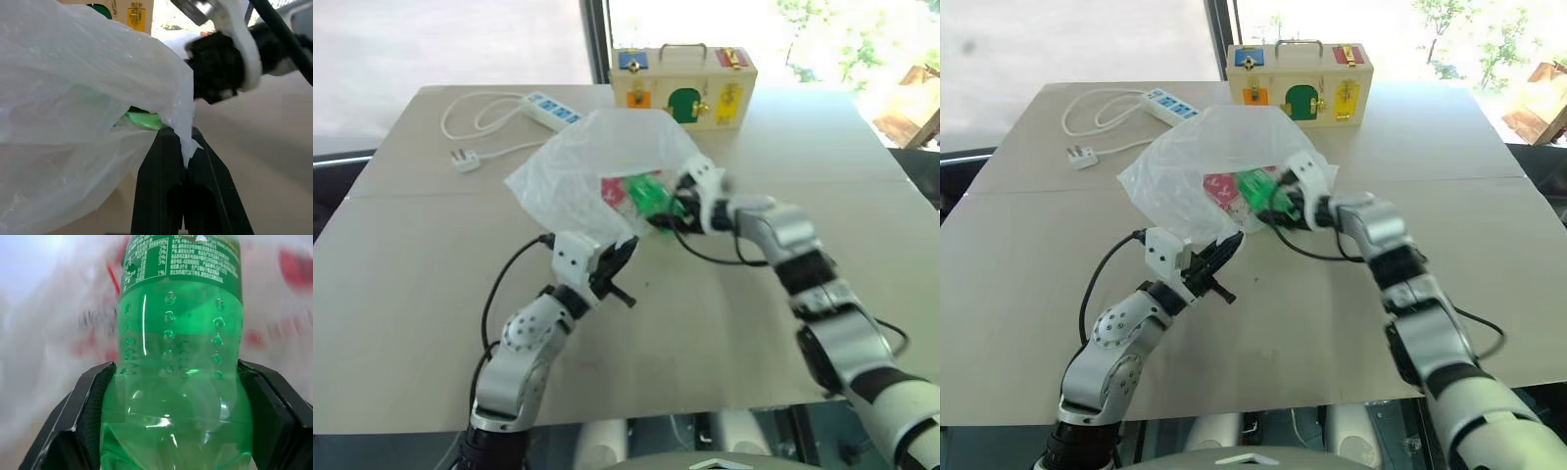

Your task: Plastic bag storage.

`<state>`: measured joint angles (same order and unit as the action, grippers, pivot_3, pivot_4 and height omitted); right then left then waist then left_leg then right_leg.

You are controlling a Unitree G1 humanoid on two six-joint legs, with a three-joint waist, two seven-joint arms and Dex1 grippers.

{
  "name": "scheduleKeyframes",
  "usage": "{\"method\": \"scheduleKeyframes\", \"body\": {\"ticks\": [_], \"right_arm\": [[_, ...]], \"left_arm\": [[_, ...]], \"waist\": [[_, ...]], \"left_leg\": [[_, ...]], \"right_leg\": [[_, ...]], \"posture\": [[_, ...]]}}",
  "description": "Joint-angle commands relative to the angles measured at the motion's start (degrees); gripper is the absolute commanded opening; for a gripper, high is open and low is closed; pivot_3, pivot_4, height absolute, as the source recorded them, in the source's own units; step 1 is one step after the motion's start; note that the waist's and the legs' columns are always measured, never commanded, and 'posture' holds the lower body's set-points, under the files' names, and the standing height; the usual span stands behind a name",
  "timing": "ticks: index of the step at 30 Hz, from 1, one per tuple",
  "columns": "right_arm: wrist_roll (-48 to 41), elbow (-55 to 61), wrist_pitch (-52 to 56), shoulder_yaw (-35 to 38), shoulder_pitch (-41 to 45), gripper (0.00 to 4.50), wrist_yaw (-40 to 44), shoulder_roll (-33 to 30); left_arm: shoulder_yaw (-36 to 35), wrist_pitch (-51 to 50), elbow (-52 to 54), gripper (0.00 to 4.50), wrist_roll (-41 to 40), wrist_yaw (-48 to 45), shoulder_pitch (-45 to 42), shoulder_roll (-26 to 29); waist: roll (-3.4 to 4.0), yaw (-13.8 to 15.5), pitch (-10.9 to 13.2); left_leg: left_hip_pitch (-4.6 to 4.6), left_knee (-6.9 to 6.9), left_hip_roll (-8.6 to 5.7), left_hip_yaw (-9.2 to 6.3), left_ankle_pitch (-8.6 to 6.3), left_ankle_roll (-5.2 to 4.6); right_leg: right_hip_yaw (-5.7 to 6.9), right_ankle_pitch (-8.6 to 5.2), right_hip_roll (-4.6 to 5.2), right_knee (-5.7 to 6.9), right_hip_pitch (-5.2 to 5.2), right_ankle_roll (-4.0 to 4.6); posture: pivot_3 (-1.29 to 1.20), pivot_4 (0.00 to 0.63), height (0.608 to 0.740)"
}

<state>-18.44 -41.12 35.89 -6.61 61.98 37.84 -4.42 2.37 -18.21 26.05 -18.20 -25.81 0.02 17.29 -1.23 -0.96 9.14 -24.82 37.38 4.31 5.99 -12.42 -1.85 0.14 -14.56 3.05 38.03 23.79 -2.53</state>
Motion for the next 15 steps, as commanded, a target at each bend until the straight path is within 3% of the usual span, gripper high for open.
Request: {"method": "scheduleKeyframes", "body": {"ticks": [1,3,9,15], "right_arm": [[-4.53,-13.08,-7.89,10.95,9.0,3.57,-9.04,6.67],[-4.86,-16.58,-13.31,13.94,11.78,4.47,-11.05,9.41],[2.4,-11.45,-14.9,6.97,5.48,4.47,-0.04,5.57],[4.29,12.62,-13.03,-0.94,-8.4,4.47,15.42,-7.34]], "left_arm": [[-0.28,1.25,1.79,0.0,0.22,0.75,0.1,-0.42],[-0.31,1.4,1.67,0.0,0.72,1.36,-0.07,-0.66],[-0.81,1.31,1.7,0.0,1.06,2.29,0.13,-0.89],[-1.03,1.11,1.8,0.0,0.64,2.12,0.76,-0.76]], "waist": [[-0.01,0.32,-0.01],[0.0,0.28,0.0],[-0.08,0.45,-0.05],[-0.01,0.15,-0.01]], "left_leg": [[-0.07,-0.02,0.0,-0.02,0.0,0.0],[-0.11,-0.02,-0.01,0.0,-0.01,0.02],[-0.12,-0.04,-0.06,-0.1,-0.02,0.02],[-0.11,-0.03,-0.08,-0.11,-0.02,0.01]], "right_leg": [[0.04,0.0,0.02,-0.04,0.0,0.0],[0.07,0.0,0.07,-0.09,0.01,0.0],[0.18,0.0,0.17,-0.13,-0.05,0.0],[0.18,0.0,0.22,-0.06,-0.03,0.0]], "posture": [[0.0,0.15,0.732],[0.0,0.15,0.732],[0.0,0.15,0.732],[0.0,0.15,0.732]]}}
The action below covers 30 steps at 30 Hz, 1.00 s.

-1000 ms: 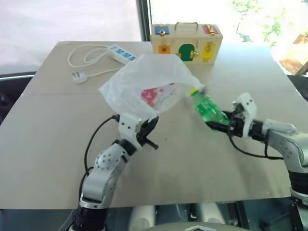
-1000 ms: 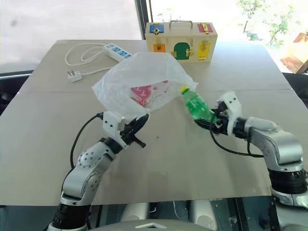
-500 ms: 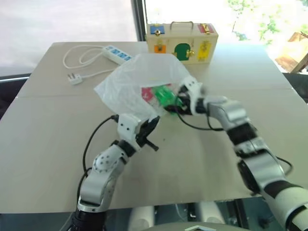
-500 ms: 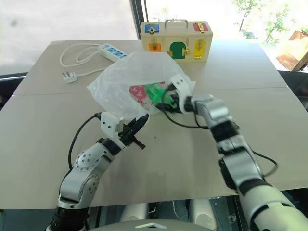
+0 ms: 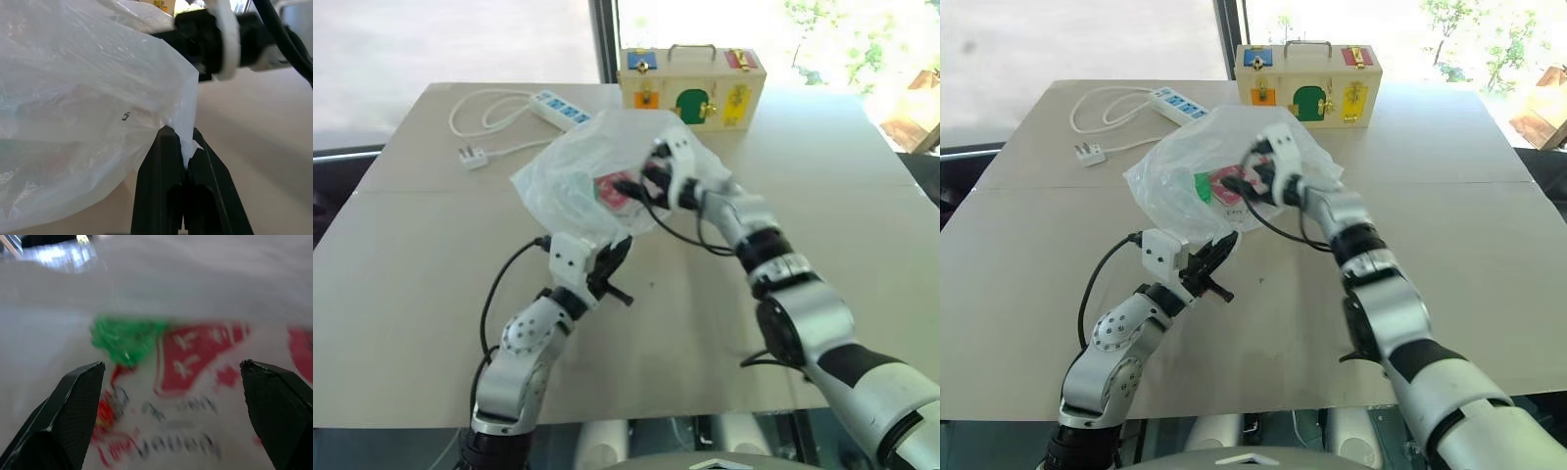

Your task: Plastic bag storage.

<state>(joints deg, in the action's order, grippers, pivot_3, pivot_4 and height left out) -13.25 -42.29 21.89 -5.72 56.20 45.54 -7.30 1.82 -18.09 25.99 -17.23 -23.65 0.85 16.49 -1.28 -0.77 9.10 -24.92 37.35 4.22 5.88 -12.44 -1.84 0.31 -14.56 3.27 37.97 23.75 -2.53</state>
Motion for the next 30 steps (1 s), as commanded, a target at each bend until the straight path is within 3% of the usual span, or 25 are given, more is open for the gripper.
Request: {"method": "scheduleKeyframes", "body": {"ticks": [1,4,7,11,14,19,25,28,30], "right_arm": [[-1.11,17.69,1.05,-2.15,-4.57,4.47,10.03,-7.4],[-0.95,24.89,-2.06,-1.86,-8.87,4.47,15.12,-14.43],[-1.93,24.68,-6.87,2.31,-8.92,4.47,11.56,-14.56],[4.68,13.61,-13.31,3.03,-4.23,4.47,-1.02,-12.02],[7.78,3.71,-17.32,2.18,-0.81,4.47,-5.19,-9.97],[12.91,-12.89,-25.4,0.2,4.87,4.47,-8.59,-7.11],[16.27,-23.28,-31.8,0.35,8.7,4.47,-13.04,-5.5],[16.16,-25.34,-33.24,1.57,9.71,3.64,-14.75,-5.01],[17.15,-26.52,-34.33,1.27,10.03,2.61,-16.32,-4.73]], "left_arm": [[-0.51,0.96,1.73,0.0,-0.35,-0.12,-0.17,0.1],[-0.76,0.86,1.32,0.0,-0.47,-0.37,-0.44,0.33],[-0.93,0.84,0.92,0.0,-0.55,-0.57,-0.66,0.51],[-0.99,0.82,0.49,0.0,-0.43,-0.79,-0.79,0.55],[-0.91,0.75,0.49,0.0,-0.37,-0.84,-0.86,0.55],[-1.03,0.75,0.74,0.0,-0.1,-0.54,-0.82,0.62],[-1.95,0.81,1.38,0.0,0.17,0.24,-0.12,0.67],[-2.37,0.69,1.91,0.0,0.19,0.66,0.4,0.62],[-2.42,0.67,2.0,0.0,0.13,0.79,0.58,0.61]], "waist": [[0.05,-0.21,0.03],[0.07,-0.26,0.03],[0.06,-0.32,0.02],[0.06,-0.55,0.02],[0.06,-0.27,0.02],[0.07,-0.09,0.03],[0.08,-0.14,0.04],[0.08,-0.2,0.03],[0.08,-0.22,0.04]], "left_leg": [[-0.01,-0.01,0.01,-0.01,0.0,0.0],[0.1,-0.04,0.06,0.01,0.0,0.0],[0.15,-0.03,0.06,0.04,0.0,-0.01],[0.2,-0.02,0.06,0.1,0.01,0.0],[0.19,0.01,0.05,0.13,0.01,0.0],[0.15,0.0,0.05,0.14,0.02,0.02],[0.14,-0.01,0.06,0.16,0.12,0.19],[0.15,-0.02,0.06,0.16,0.12,0.19],[0.16,-0.03,0.07,0.15,0.12,0.19]], "right_leg": [[0.0,0.0,-0.02,0.0,0.02,0.0],[-0.08,-0.01,-0.14,0.02,0.01,0.0],[-0.08,-0.01,-0.14,0.02,-0.03,0.0],[-0.18,-0.01,-0.17,0.04,-0.02,0.0],[-0.18,0.0,-0.16,0.04,-0.02,0.0],[-0.18,0.0,-0.15,0.03,-0.01,0.0],[-0.19,0.0,-0.14,0.0,-0.01,0.0],[-0.19,0.0,-0.14,0.01,-0.01,0.01],[-0.19,0.0,-0.14,0.01,-0.01,0.01]], "posture": [[0.0,0.15,0.732],[0.0,0.15,0.732],[0.0,0.15,0.732],[0.0,0.15,0.732],[0.0,0.15,0.732],[0.0,0.15,0.732],[0.0,0.15,0.732],[0.0,0.15,0.732],[0.0,0.15,0.732]]}}
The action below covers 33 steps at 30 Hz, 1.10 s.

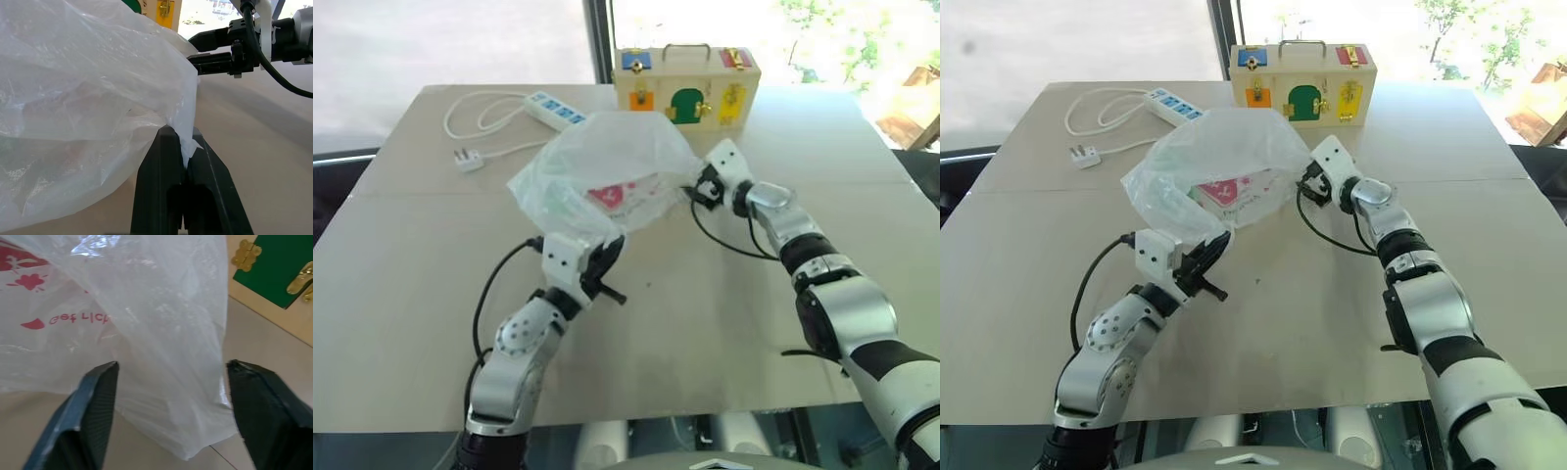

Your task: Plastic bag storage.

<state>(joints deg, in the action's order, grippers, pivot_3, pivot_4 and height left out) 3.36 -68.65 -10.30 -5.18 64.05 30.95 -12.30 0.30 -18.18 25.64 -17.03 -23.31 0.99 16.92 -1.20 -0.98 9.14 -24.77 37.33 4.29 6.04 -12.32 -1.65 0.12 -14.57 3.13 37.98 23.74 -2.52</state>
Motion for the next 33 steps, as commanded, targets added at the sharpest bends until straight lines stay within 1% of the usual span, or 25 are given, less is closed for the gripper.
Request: {"method": "scheduleKeyframes", "body": {"ticks": [1,2,3,4,5,6,7,9,11,13,15,16,17,18,19,20,22,23,24,25,29,33], "right_arm": [[1.14,-0.73,-2.62,0.46,2.32,2.41,-2.55,0.54],[1.58,-1.24,-2.91,0.28,2.47,2.19,-3.35,0.96],[1.96,-1.7,-3.17,0.19,2.62,1.77,-4.01,1.35],[2.35,-2.14,-3.39,0.15,2.8,1.21,-4.94,1.67],[2.84,-2.54,-3.67,0.07,2.97,0.85,-6.0,1.86],[3.14,-2.81,-3.91,0.17,3.06,0.36,-6.84,1.95],[3.27,-3.05,-4.04,0.36,3.13,0.02,-7.43,2.0],[3.2,-3.26,-4.19,0.78,3.2,0.02,-7.59,1.98],[2.1,-3.05,-3.54,1.66,3.24,0.02,-5.85,1.86],[-1.31,-2.28,-0.37,4.07,3.3,0.02,-0.01,2.05],[-9.63,1.32,8.86,8.78,2.82,0.02,14.57,2.86],[-12.31,2.89,12.62,10.23,2.51,0.02,19.26,3.08],[-16.48,7.97,20.08,10.83,0.89,0.02,26.15,3.2],[-19.7,12.77,26.69,11.07,-0.67,0.02,30.5,3.15],[-21.92,16.94,31.58,11.05,-2.08,0.02,32.99,3.07],[-26.56,23.51,39.37,11.88,-3.95,0.02,35.0,2.83],[-33.97,32.39,50.02,14.5,-6.05,0.02,35.28,2.6],[-39.13,34.95,54.48,18.61,-5.71,0.02,32.85,2.88],[-42.56,36.76,57.26,21.54,-5.55,0.02,30.33,3.26],[-47.02,37.08,59.72,26.08,-4.37,0.02,26.57,3.52],[-57.33,37.05,63.84,36.36,-1.39,0.02,16.7,3.54],[-65.76,34.57,62.32,45.28,4.88,0.02,7.06,2.16]], "left_arm": [[-0.9,0.75,2.32,0.0,-0.1,0.46,0.45,0.15],[-0.85,0.71,2.31,0.0,-0.11,0.45,0.42,0.12],[-0.8,0.68,2.3,0.0,-0.12,0.43,0.38,0.1],[-0.78,0.67,2.25,0.0,-0.14,0.36,0.28,0.12],[-0.76,0.65,2.2,0.0,-0.14,0.29,0.17,0.16],[-0.76,0.65,2.16,0.0,-0.13,0.25,0.08,0.2],[-0.8,0.64,2.14,0.0,-0.11,0.23,-0.01,0.27],[-0.92,0.62,2.15,0.0,-0.09,0.22,-0.13,0.37],[-1.16,0.63,2.2,0.0,-0.12,0.19,-0.1,0.56],[-1.79,0.78,2.18,0.0,-0.15,0.02,0.0,1.14],[-4.48,0.45,2.17,0.0,-1.85,-0.55,-2.18,2.46],[-5.56,0.28,2.18,0.0,-2.59,-0.64,-3.19,2.88],[-7.78,-0.6,2.0,0.0,-4.62,-0.36,-5.66,3.37],[-9.44,-1.42,1.81,0.0,-6.2,-0.22,-7.74,3.88],[-10.53,-2.07,1.69,0.0,-7.32,-0.2,-9.05,4.26],[-12.31,-3.31,1.26,0.0,-9.4,-0.5,-11.65,5.15],[-15.09,-5.49,0.3,0.0,-13.28,-1.3,-15.98,6.64],[-17.77,-7.06,-1.45,0.0,-17.25,-0.99,-19.88,7.23],[-19.59,-8.18,-2.72,0.0,-20.09,-0.7,-22.36,7.68],[-21.54,-9.33,-4.81,0.0,-22.73,-0.66,-25.69,8.64],[-25.05,-11.56,-10.95,0.0,-27.07,-0.88,-33.87,11.53],[-26.54,-11.51,-23.54,0.0,-29.01,-4.38,-47.34,15.77]], "waist": [[0.0,-0.01,0.0],[0.0,-0.02,0.0],[0.0,-0.05,0.0],[0.0,-0.1,0.0],[0.0,-0.12,0.0],[0.0,-0.12,0.0],[0.0,-0.12,0.0],[0.0,-0.04,0.0],[0.0,-0.01,0.0],[0.0,-0.03,0.0],[0.0,-0.01,0.0],[0.02,-0.02,0.02],[0.03,-0.02,0.03],[0.03,0.07,0.03],[0.04,0.12,0.01],[0.06,0.1,0.0],[0.04,0.31,0.01],[0.01,0.63,0.05],[0.01,0.72,0.08],[0.01,0.69,0.08],[0.01,0.45,0.08],[-0.03,0.5,0.2]], "left_leg": [[0.0,0.0,0.0,0.0,0.0,0.0],[0.0,0.0,0.0,0.0,0.0,0.0],[0.0,0.0,0.0,0.01,0.0,0.0],[0.0,0.0,0.0,0.01,0.0,0.0],[0.0,0.0,0.0,0.01,0.0,0.0],[0.0,-0.01,0.01,0.0,0.01,0.01],[0.0,-0.01,0.01,0.0,0.01,0.02],[0.0,-0.01,0.0,0.01,0.01,0.02],[-0.01,-0.01,0.0,0.01,0.01,0.03],[0.0,-0.01,0.0,0.01,0.01,0.03],[0.0,-0.01,0.01,0.0,0.01,0.01],[0.0,-0.02,0.02,-0.01,0.0,0.01],[-0.01,-0.01,0.03,-0.02,0.0,0.0],[0.01,-0.01,0.05,-0.02,-0.01,-0.02],[-0.02,-0.01,0.06,-0.07,-0.06,-0.11],[-0.01,0.0,0.07,-0.09,-0.09,-0.16],[-0.03,0.0,0.0,-0.08,-0.1,-0.16],[-0.1,0.01,0.01,-0.13,-0.09,-0.16],[-0.14,0.03,0.0,-0.21,-0.09,-0.15],[-0.25,0.09,0.02,-0.32,-0.08,-0.15],[-0.12,0.09,-0.04,-0.33,-0.09,-0.15],[-0.21,0.07,-0.05,-0.37,-0.08,-0.15]], "right_leg": [[0.0,0.0,0.0,0.0,0.0,0.0],[0.0,0.0,0.0,0.0,0.0,0.0],[0.0,0.0,0.0,0.0,0.0,0.0],[0.0,0.0,0.0,0.0,0.0,0.0],[0.0,0.0,0.0,0.0,0.0,0.0],[0.0,0.0,0.0,0.01,0.0,0.0],[0.0,0.0,0.0,0.01,0.0,0.0],[0.0,0.0,0.01,0.0,0.0,0.0],[0.0,0.0,0.02,0.0,0.0,0.0],[0.0,0.0,0.02,0.0,0.0,0.0],[0.0,0.0,0.01,0.01,0.0,0.0],[0.01,0.0,0.0,0.01,0.0,0.0],[0.02,0.0,-0.01,0.03,0.0,0.0],[0.02,0.01,-0.02,0.03,0.0,0.01],[0.07,0.01,-0.03,0.04,-0.01,0.01],[0.1,0.01,-0.01,0.04,-0.03,0.01],[0.08,0.02,0.03,0.01,-0.05,0.0],[0.15,0.02,0.04,-0.01,-0.05,0.0],[0.23,0.01,0.05,0.01,-0.04,0.0],[0.34,0.02,0.03,0.02,0.01,0.01],[0.35,0.02,0.03,0.0,-0.14,0.01],[0.39,0.02,0.0,-0.03,-0.07,0.0]], "posture": [[0.0,0.15,0.732],[0.0,0.15,0.732],[0.0,0.15,0.732],[0.0,0.15,0.732],[0.0,0.15,0.732],[0.0,0.15,0.732],[0.0,0.15,0.732],[0.0,0.15,0.732],[0.0,0.15,0.732],[0.0,0.15,0.732],[0.0,0.15,0.732],[0.0,0.15,0.732],[0.0,0.15,0.732],[0.0,0.15,0.732],[0.0,0.15,0.732],[0.0,0.15,0.732],[0.0,0.15,0.732],[0.0,0.15,0.732],[0.0,0.15,0.732],[0.0,0.15,0.732],[0.0,0.15,0.732],[0.0,0.15,0.732]]}}
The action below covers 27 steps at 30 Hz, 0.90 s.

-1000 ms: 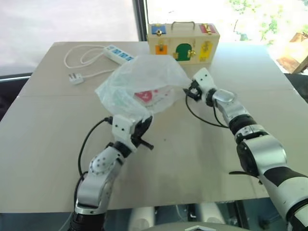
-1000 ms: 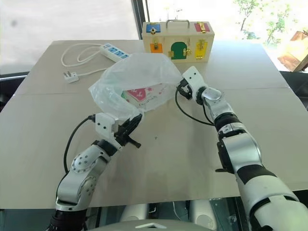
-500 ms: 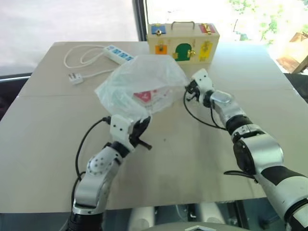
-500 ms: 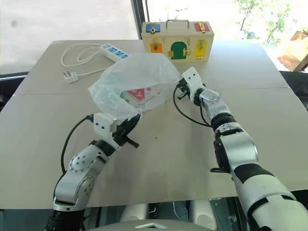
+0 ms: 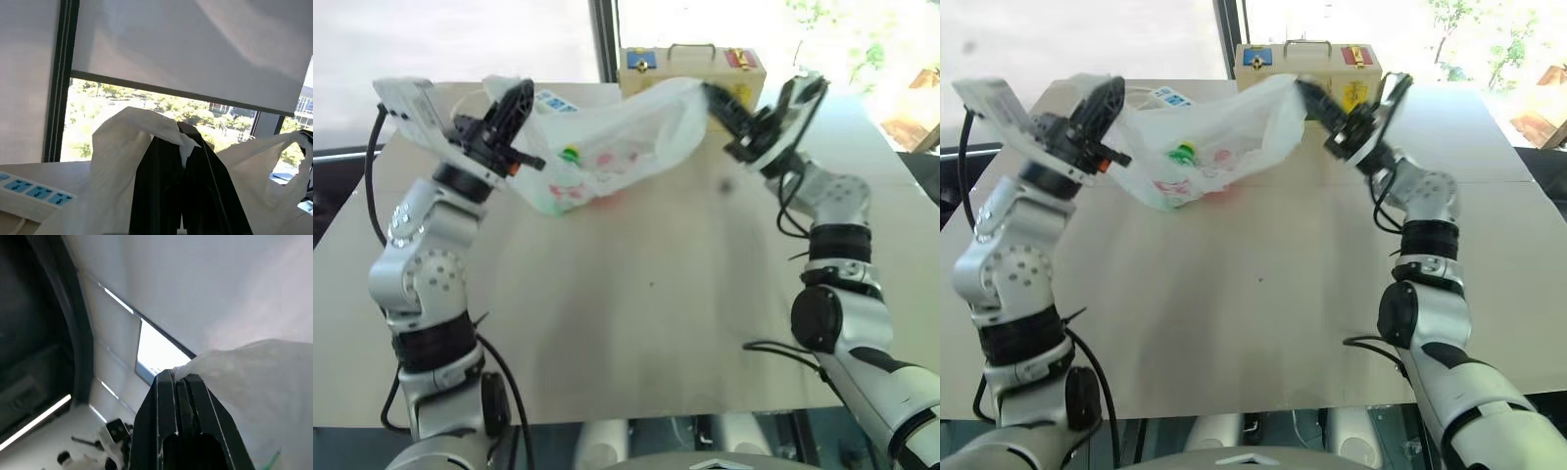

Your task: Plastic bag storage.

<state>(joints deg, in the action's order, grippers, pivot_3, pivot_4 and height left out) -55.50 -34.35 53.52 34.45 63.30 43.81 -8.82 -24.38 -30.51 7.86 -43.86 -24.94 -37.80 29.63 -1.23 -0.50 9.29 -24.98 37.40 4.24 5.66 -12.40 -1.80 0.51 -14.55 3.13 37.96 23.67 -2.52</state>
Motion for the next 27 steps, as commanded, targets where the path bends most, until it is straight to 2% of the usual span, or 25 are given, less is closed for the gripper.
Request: {"method": "scheduleKeyframes", "body": {"ticks": [1,7,12,15,20,22,23,24,26,27], "right_arm": [[-8.0,-0.05,-1.9,6.66,6.85,0.02,-7.12,-1.64],[-9.34,-0.85,-6.64,7.73,12.57,0.02,-12.14,-3.36],[-8.94,-0.25,-8.16,5.84,13.48,0.02,-11.45,-4.77],[-8.9,0.51,-8.25,5.24,12.76,0.02,-11.31,-5.78],[-8.22,2.8,-8.18,3.2,10.58,0.02,-10.58,-6.78],[-6.66,3.99,-7.9,1.48,8.58,0.56,-9.8,-7.89],[-6.65,5.16,-6.81,0.43,7.14,0.99,-8.77,-8.71],[-7.28,6.66,-4.82,-0.45,5.41,1.17,-7.2,-9.71],[-8.32,10.27,-0.96,-2.21,1.42,2.16,-4.63,-11.95],[-8.16,12.24,0.57,-3.31,-0.81,2.42,-3.57,-13.25]], "left_arm": [[-1.77,1.03,-8.76,0.0,-2.24,-3.63,-11.36,3.62],[-0.06,4.97,-28.14,0.0,1.28,-9.86,-26.63,5.85],[2.52,9.96,-40.36,0.0,7.13,-13.35,-32.23,6.43],[2.71,9.34,-41.1,0.0,6.64,-15.69,-32.47,5.04],[2.22,8.26,-38.49,0.0,5.97,-16.9,-30.06,4.44],[1.17,6.84,-35.7,0.53,4.51,-17.5,-27.12,4.61],[0.68,5.87,-33.79,0.96,3.82,-17.49,-25.35,4.86],[0.15,5.19,-32.28,1.14,3.54,-17.25,-23.49,5.41],[-1.24,3.43,-28.88,2.11,2.83,-16.47,-19.6,6.8],[-2.3,2.29,-27.29,2.36,2.21,-15.95,-17.59,7.7]], "waist": [[-0.01,-0.01,0.12],[-0.01,-0.16,0.17],[-0.01,-0.37,0.17],[0.0,-0.37,0.18],[0.0,-0.38,0.18],[0.0,-0.4,0.18],[0.0,-0.4,0.18],[0.0,-0.38,0.17],[0.0,-0.37,0.18],[0.0,-0.36,0.18]], "left_leg": [[-0.06,0.01,-0.01,0.0,0.0,0.0],[-0.2,-0.13,-0.01,0.04,0.13,0.21],[-0.67,-0.08,-0.01,0.02,0.14,0.23],[-1.01,-0.03,0.0,0.07,0.15,0.23],[-1.05,-0.07,0.0,0.09,0.15,0.24],[-1.03,-0.05,0.0,0.08,0.15,0.24],[-1.0,-0.05,0.0,0.11,0.15,0.24],[-1.01,-0.01,0.0,0.09,0.15,0.24],[-1.0,0.01,0.01,0.1,0.15,0.24],[-1.0,0.02,0.01,0.1,0.16,0.24]], "right_leg": [[0.0,0.0,0.0,0.02,0.05,0.0],[0.0,-0.01,0.0,-0.09,0.14,-0.02],[0.03,0.0,0.0,-0.06,0.6,-0.03],[-0.03,0.0,0.01,0.02,0.99,-0.03],[-0.03,0.0,0.01,0.03,1.01,-0.03],[-0.03,0.0,0.01,0.02,1.01,-0.03],[-0.06,0.0,0.01,0.02,1.0,-0.03],[-0.06,0.0,0.02,0.02,1.01,-0.03],[-0.07,0.0,0.02,0.02,1.01,-0.03],[-0.07,0.0,0.02,0.02,1.01,-0.03]], "posture": [[0.0,0.15,0.732],[0.0,0.15,0.732],[0.0,0.15,0.732],[0.0,0.15,0.732],[0.0,0.15,0.732],[0.0,0.15,0.732],[0.0,0.15,0.732],[0.0,0.15,0.732],[0.0,0.15,0.732],[0.0,0.15,0.732]]}}
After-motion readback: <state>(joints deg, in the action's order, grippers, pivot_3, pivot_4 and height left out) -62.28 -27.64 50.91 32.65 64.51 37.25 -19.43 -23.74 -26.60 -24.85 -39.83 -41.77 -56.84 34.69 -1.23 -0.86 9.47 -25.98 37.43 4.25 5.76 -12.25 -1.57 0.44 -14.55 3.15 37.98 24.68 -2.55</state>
